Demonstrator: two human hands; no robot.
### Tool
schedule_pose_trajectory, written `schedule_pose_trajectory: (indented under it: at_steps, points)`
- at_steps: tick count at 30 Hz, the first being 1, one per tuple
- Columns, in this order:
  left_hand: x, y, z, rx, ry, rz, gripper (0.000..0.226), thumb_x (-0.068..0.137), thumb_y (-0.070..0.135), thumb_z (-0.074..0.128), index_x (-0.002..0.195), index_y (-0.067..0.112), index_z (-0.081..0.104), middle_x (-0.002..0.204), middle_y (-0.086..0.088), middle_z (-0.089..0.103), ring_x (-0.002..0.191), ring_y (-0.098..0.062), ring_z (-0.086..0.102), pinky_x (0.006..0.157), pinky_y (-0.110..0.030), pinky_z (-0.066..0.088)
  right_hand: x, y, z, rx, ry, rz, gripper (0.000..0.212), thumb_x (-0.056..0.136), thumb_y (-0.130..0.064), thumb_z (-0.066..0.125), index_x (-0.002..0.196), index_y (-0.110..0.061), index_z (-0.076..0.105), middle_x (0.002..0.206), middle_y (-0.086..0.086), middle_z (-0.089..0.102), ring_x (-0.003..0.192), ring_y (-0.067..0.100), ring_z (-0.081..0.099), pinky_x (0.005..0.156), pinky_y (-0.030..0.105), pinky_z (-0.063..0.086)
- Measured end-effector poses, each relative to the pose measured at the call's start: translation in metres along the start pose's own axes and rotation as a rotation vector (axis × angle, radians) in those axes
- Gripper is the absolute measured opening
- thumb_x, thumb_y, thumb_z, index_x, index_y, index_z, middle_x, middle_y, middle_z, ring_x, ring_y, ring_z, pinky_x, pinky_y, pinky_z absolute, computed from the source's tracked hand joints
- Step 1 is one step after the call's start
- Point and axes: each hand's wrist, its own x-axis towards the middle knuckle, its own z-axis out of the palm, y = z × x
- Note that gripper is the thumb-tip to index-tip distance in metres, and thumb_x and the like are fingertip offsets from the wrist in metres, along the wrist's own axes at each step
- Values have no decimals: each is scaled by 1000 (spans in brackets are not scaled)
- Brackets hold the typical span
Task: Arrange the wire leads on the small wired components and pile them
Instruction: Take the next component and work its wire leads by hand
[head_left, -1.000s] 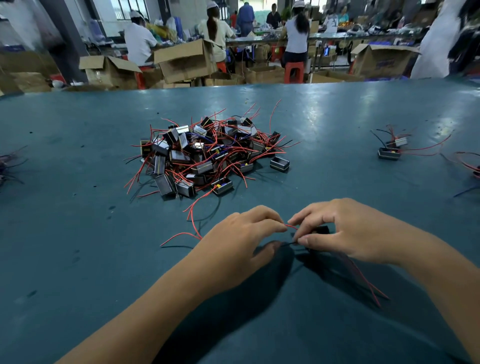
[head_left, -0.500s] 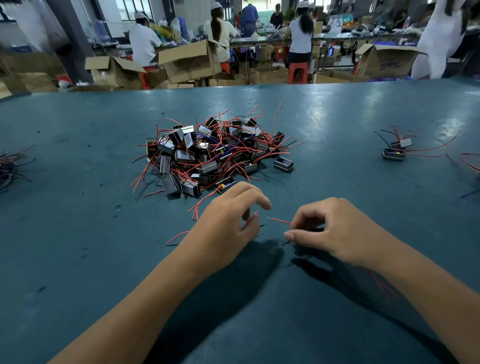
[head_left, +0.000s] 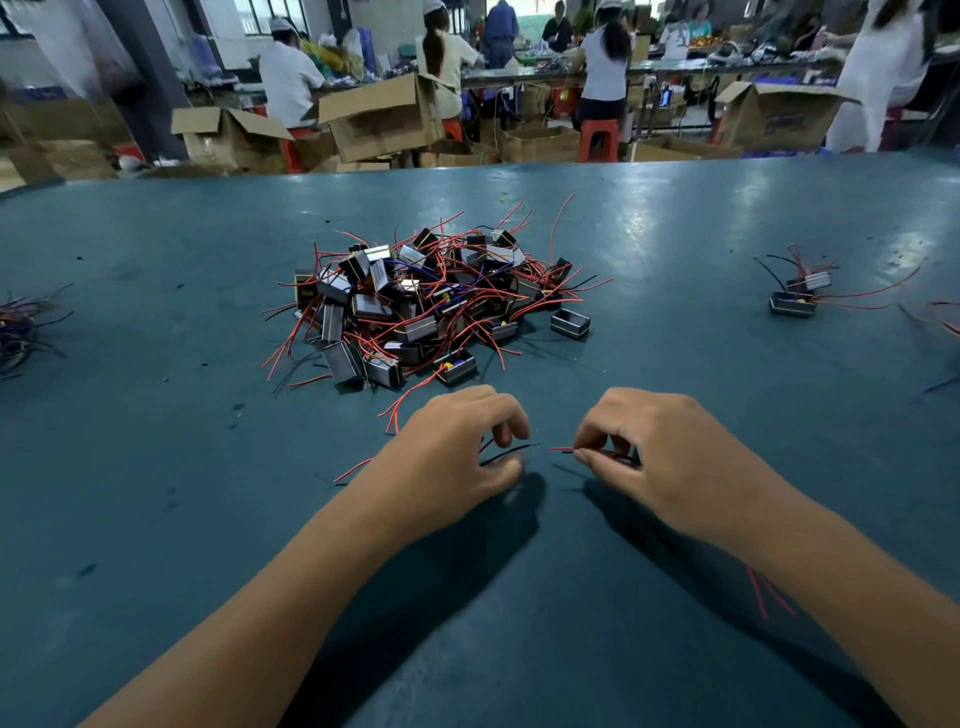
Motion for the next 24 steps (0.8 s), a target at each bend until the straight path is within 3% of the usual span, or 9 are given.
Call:
schedule_pose_trajectory:
  at_steps: [5,9,14,19,21,24]
  points:
    - [1,1,0,13,-4,15,6,92,12,67,93,17,70,87,8,65,71,4,50,70,-20,39,-1,-10,1,-69,11,-7,10,92,-30,62,86,-23,63,81,-10,56,79,10,47,72,31,44]
    - [0,1,1,-5,-7,-10,6,92,11,66,93,17,67,82,10,65,66,3,50,63,-11,34,-2,-17,1,-52,-28,38,11,96,-31,54,87,-26,52,76,-11,54,73,11,47,71,35,45]
    - [0,-1,3,-31,-4,-35,6,92,13,65,94,19,65,78,12,65,64,-3,51,61,-18,37,-4,-22,1,-105,-6,178,12,98,-38,44,91,-28,44,66,-5,58,63,20,53,63,39,47]
    - [0,-1,4,-76,11,-53,7,91,13,66,92,19,64,74,9,64,64,-8,52,62,-23,44,-5,-27,1,-69,10,162,12,100,-36,45,94,-25,45,67,-2,62,63,24,56,66,41,49]
    - [0,-1,5,-97,16,-58,7,91,13,67,92,19,64,74,8,66,65,-9,55,64,-28,48,-5,-25,4,-8,-14,166,11,99,-34,50,92,-25,48,68,-3,63,63,21,57,65,39,49]
    - [0,0,5,-154,18,-72,9,91,11,66,90,20,64,74,5,69,67,-15,61,66,-36,52,-3,-24,9,289,-13,265,11,97,-22,57,86,-23,56,69,-3,69,60,13,65,55,29,51]
